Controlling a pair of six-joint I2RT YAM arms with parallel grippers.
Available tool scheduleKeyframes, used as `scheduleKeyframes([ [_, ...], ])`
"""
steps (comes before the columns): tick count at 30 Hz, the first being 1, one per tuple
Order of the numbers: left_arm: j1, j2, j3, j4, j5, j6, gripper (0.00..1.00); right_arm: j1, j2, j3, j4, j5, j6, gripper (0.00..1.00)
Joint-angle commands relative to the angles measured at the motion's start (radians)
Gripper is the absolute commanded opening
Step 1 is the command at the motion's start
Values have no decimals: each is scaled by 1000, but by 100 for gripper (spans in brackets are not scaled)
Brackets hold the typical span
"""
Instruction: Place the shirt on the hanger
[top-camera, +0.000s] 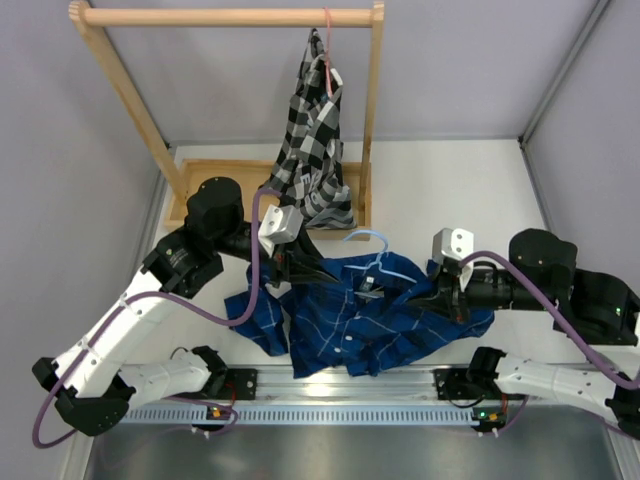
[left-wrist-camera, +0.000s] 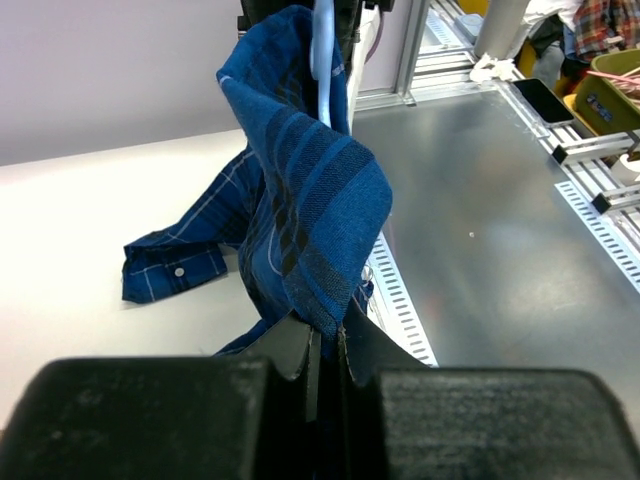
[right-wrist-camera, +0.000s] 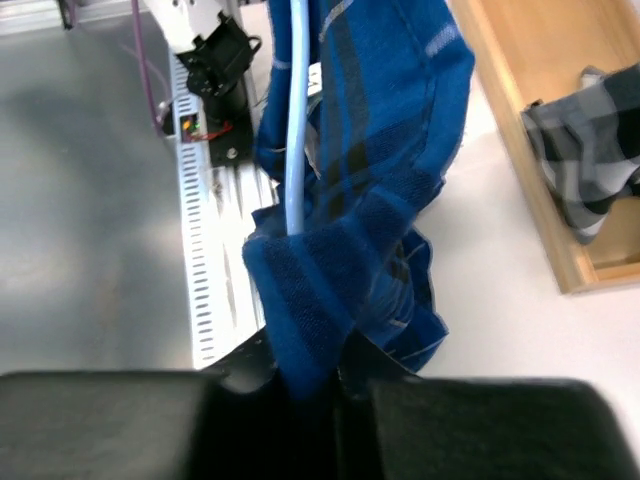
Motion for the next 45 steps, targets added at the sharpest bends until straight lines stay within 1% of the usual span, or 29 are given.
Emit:
scheduleKeyframes([
  [1,1,-7,26,47,-17,-2,0,12,13,61,12,-34,-13,5],
  [2,1,-11,28,45,-41,-2,0,12,11,61,17,-27,-13,0],
  [4,1,-25,26,47,-72,1,0,12,3,66,22,-10,-12,0],
  [7,1,-40,29,47,-173,-3,0,12,-18,67,42,61,2,0],
  [8,1,-49,31,47,-210,-6,2,12,-26,69,45,70,3,0],
  [9,1,-51,39,45,-295,-19,15,12,-29,72,54,76,6,0],
  [11,1,-60,46,47,-395,-39,49,12,-26,81,58,68,11,0],
  [12,1,-63,55,45,-485,-52,84,12,-24,89,62,65,16,0],
  [13,1,-78,63,39,-532,-57,98,12,-21,92,66,62,17,0],
  [15,1,-105,71,15,-627,-66,98,12,-9,106,65,55,22,0],
  [16,1,-146,71,7,-744,-72,98,12,-6,110,65,53,25,0],
  [18,1,-200,63,-17,-898,-113,98,12,6,124,65,36,33,0],
  [19,1,-267,39,-28,-1064,-126,98,12,12,129,68,32,40,0],
  [20,1,-304,17,-36,-1148,-159,98,12,28,132,72,18,54,0],
  [21,1,-351,-12,-45,-1199,-186,98,13,37,141,78,9,63,0],
  [22,1,-444,-88,-45,-1254,-190,98,12,57,144,85,-1,72,0],
  [23,1,-491,-125,-45,-1273,-197,98,12,69,150,100,-10,94,0],
  [24,1,-578,-157,-57,-1297,-204,98,12,80,165,114,-5,105,0],
  [26,1,-658,-242,-73,-1384,-238,98,12,117,187,155,40,184,0],
  [28,1,-773,-306,-73,-1417,-255,98,12,161,228,189,99,238,0],
  [30,1,-848,-398,-71,-1405,-264,98,12,201,285,238,140,301,0],
  [32,1,-882,-479,-60,-1422,-272,98,16,278,354,270,151,351,0],
  [34,1,-908,-520,-42,-1439,-282,98,32,369,409,308,171,373,0],
  [36,44,-916,-529,-21,-1399,-305,98,53,439,507,333,229,398,0],
  [37,106,-919,-527,-17,-1382,-313,98,81,510,546,338,248,404,0],
  [40,226,-953,-570,10,-1365,-330,98,136,630,678,388,340,436,0],
  [41,313,-961,-576,10,-1370,-341,98,147,652,698,414,390,454,0],
  [42,355,-983,-580,7,-1374,-347,98,154,670,721,446,412,464,0],
  [45,464,-1025,-590,6,-1444,-368,98,181,750,789,538,499,482,0],
])
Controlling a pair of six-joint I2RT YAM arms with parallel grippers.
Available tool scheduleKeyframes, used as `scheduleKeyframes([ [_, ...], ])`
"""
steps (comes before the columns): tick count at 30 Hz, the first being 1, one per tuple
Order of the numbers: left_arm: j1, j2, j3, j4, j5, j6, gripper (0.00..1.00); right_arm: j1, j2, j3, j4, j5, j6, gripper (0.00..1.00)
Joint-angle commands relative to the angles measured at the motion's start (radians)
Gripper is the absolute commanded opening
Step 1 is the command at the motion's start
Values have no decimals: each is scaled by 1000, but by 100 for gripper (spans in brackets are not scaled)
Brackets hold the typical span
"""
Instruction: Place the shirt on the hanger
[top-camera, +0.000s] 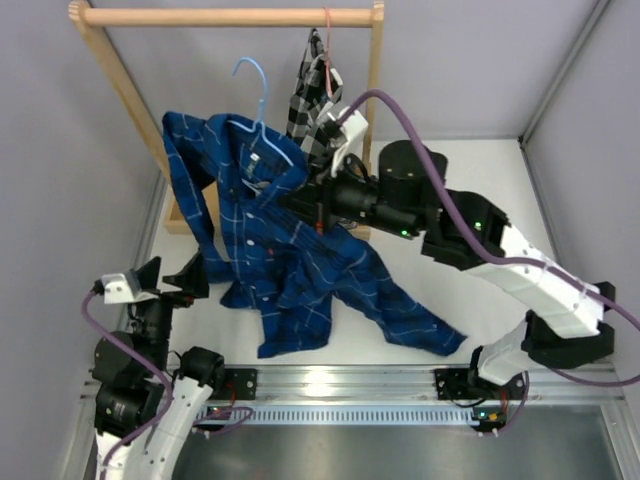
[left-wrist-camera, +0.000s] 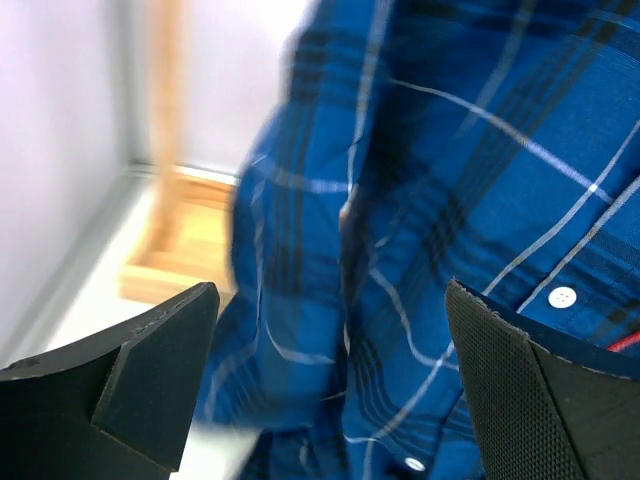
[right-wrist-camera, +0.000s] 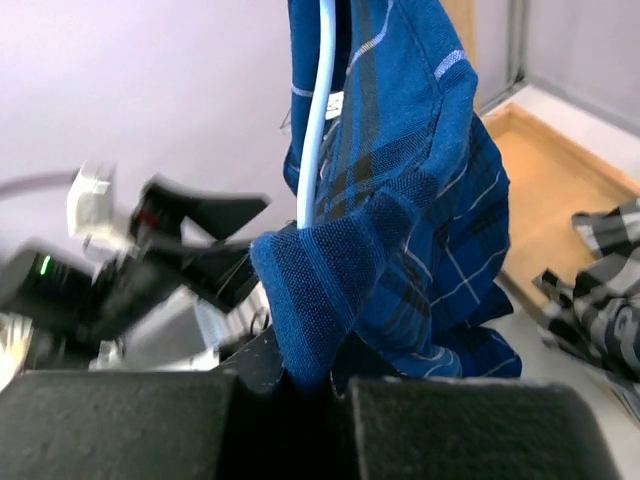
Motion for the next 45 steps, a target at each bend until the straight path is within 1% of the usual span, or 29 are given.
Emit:
scheduleKeyframes([
  [1,99,-40,-1,44,-117,-50,98,49,79,145,237,171,41,0],
  [2,103,-36,1,38,-141,-59,98,56,110,182,239,223,20,0],
  [3,108,-31,1,33,-155,-61,98,59,136,258,240,245,15,0],
  [5,111,-31,-2,34,-159,-60,98,63,207,323,254,280,14,0],
  [7,113,-32,-4,33,-157,-57,98,66,248,395,333,306,8,0],
  [8,113,-32,-4,33,-159,-56,98,66,259,395,334,311,6,0],
  [9,113,-34,-6,33,-160,-55,98,65,267,406,390,314,8,0],
  [11,113,-31,-6,34,-156,-53,98,66,289,429,444,311,-9,0],
  [16,114,-29,-9,34,-145,-50,98,76,309,452,582,367,-124,0],
  [17,114,-29,-10,34,-143,-49,98,79,310,452,592,381,-170,0],
  [21,114,-31,-10,33,-134,-47,98,82,321,449,589,417,-268,0],
  [22,114,-29,-12,34,-131,-47,98,82,321,442,584,420,-279,0],
  [25,114,-23,-13,34,-119,-43,98,89,306,333,592,418,-308,0],
  [26,114,-23,-12,34,-117,-41,98,89,298,243,616,420,-308,0],
  [27,114,-23,-13,34,-114,-41,98,89,278,198,624,420,-304,0],
  [28,114,-25,-13,33,-107,-40,98,89,267,146,660,421,-284,0],
  [29,114,-25,-13,33,-105,-40,98,88,256,41,723,418,-273,0],
  [31,114,-23,-15,33,-100,-38,98,89,236,-61,771,415,-238,0],
  [35,114,-28,-15,33,-96,-37,98,97,232,-150,840,418,-193,0],
  [38,114,-31,-13,34,-97,-37,98,103,235,-183,883,435,-161,0],
  [40,114,-29,-15,34,-96,-38,98,103,267,-165,877,452,-156,0],
  [42,114,-25,-15,34,-100,-41,98,89,325,-97,859,484,-152,0],
  [43,114,-23,-15,33,-105,-41,98,82,348,-61,818,492,-141,0],
  [44,114,-22,-15,33,-111,-43,98,76,374,23,794,493,-132,0],
  [45,114,-19,-15,33,-119,-44,98,66,429,68,774,498,-129,0],
])
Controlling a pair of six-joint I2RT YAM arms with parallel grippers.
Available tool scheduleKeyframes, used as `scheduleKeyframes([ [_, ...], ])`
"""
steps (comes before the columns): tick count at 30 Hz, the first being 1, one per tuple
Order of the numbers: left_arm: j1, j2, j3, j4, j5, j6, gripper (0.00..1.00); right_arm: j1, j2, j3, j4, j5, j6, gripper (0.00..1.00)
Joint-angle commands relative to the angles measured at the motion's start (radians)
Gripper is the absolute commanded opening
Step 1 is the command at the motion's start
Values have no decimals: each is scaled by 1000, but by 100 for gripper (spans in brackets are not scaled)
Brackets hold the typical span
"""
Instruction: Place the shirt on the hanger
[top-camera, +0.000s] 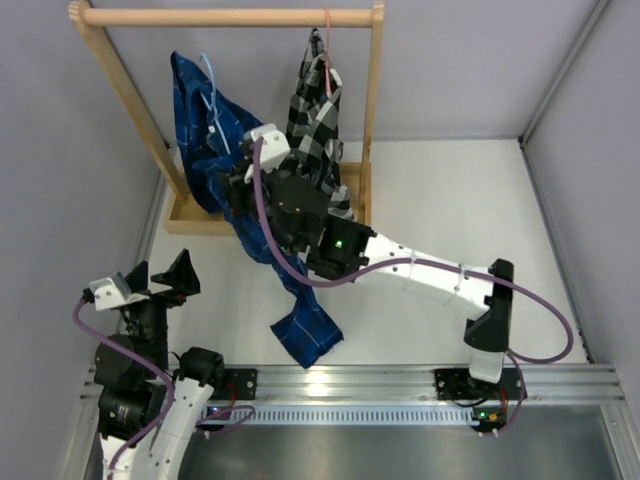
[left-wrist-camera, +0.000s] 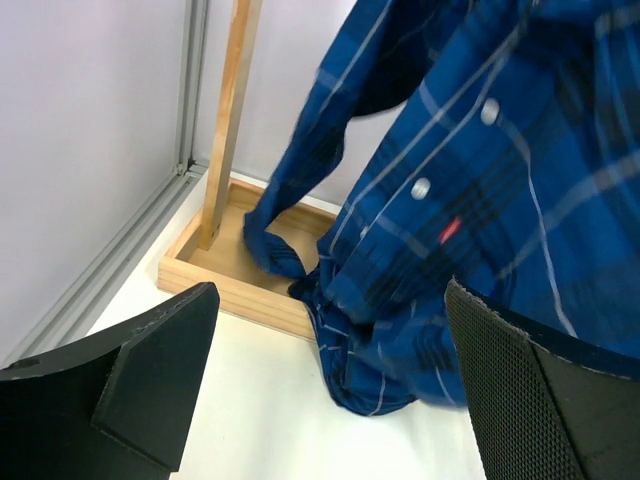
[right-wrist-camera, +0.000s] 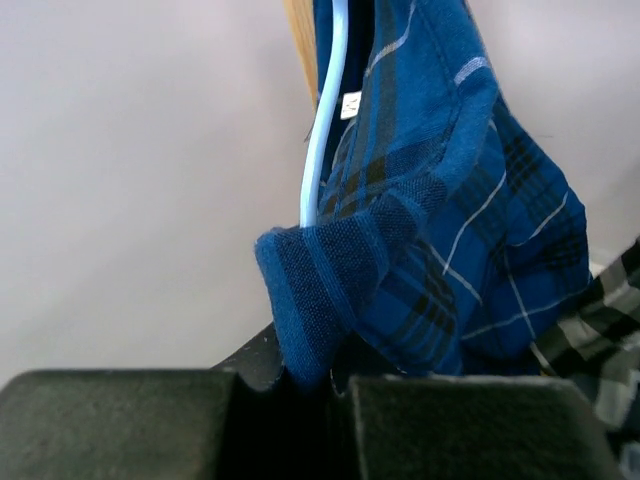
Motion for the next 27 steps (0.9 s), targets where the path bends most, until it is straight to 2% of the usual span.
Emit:
scheduleKeyframes([
  [1,9,13,-6,28,-28,-5,98,-25,105,207,76,71,17,0],
  [5,9,29,-9,28,-53,-10,98,-55,260,504,18,99,-38,0],
  [8,9,52,-6,28,-24,-10,98,-92,327,588,25,92,-66,0],
  [12,9,66,-4,29,5,-8,98,-149,376,603,94,66,-112,0],
  [27,9,79,-1,31,51,-8,98,-295,497,706,162,-73,-189,0],
])
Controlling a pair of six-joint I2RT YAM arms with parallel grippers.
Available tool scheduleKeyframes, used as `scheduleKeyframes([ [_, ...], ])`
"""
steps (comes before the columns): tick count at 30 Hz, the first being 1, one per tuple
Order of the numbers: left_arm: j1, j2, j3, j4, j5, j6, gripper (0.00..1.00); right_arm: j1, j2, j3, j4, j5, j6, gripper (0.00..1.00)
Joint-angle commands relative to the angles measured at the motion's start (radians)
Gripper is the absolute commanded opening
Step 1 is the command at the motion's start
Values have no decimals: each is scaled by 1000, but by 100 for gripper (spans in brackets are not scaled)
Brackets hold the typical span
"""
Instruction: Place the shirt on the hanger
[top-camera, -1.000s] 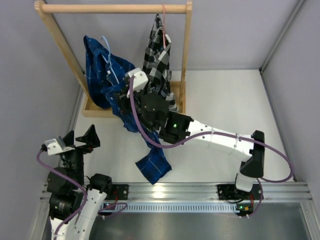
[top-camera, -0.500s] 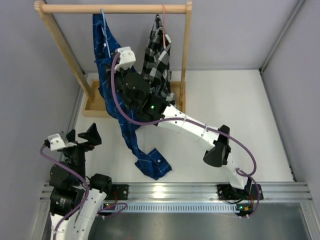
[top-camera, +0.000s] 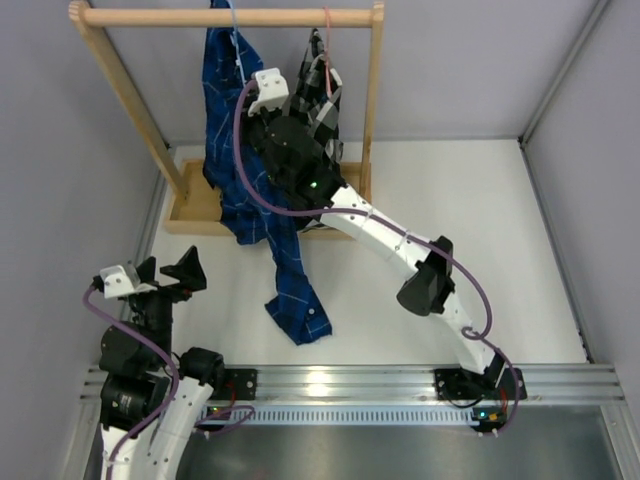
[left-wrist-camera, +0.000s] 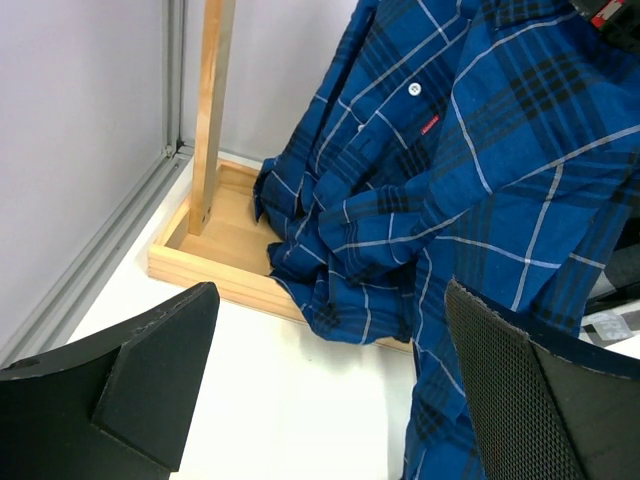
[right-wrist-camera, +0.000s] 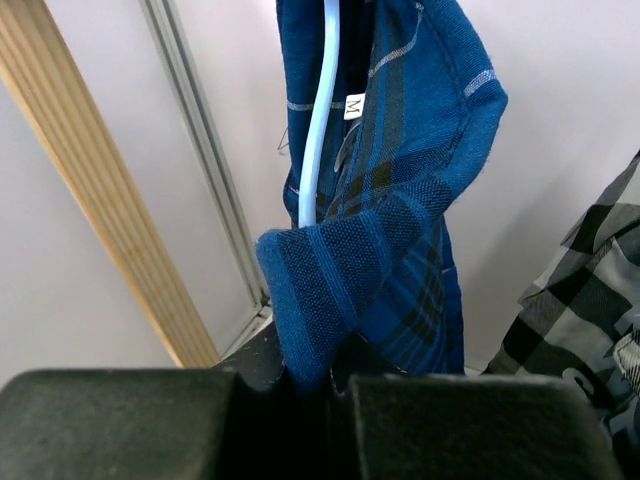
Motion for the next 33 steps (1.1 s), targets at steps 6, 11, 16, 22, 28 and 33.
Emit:
scheduleKeyframes([
  [6,7,21,-1,28,23,-3,98,-47,31,80,149,-58,-36,0],
  [11,7,22,1,28,44,-2,98,-72,38,82,144,-73,-19,0],
  [16,7,21,1,28,49,0,98,-100,64,91,144,-80,-13,0],
  [22,9,22,1,28,57,1,98,-100,77,88,132,-64,-19,0],
  [28,7,17,1,29,60,4,98,-46,69,45,170,20,-47,0],
  [33,7,14,-1,28,61,7,98,-28,54,28,184,51,-24,0],
])
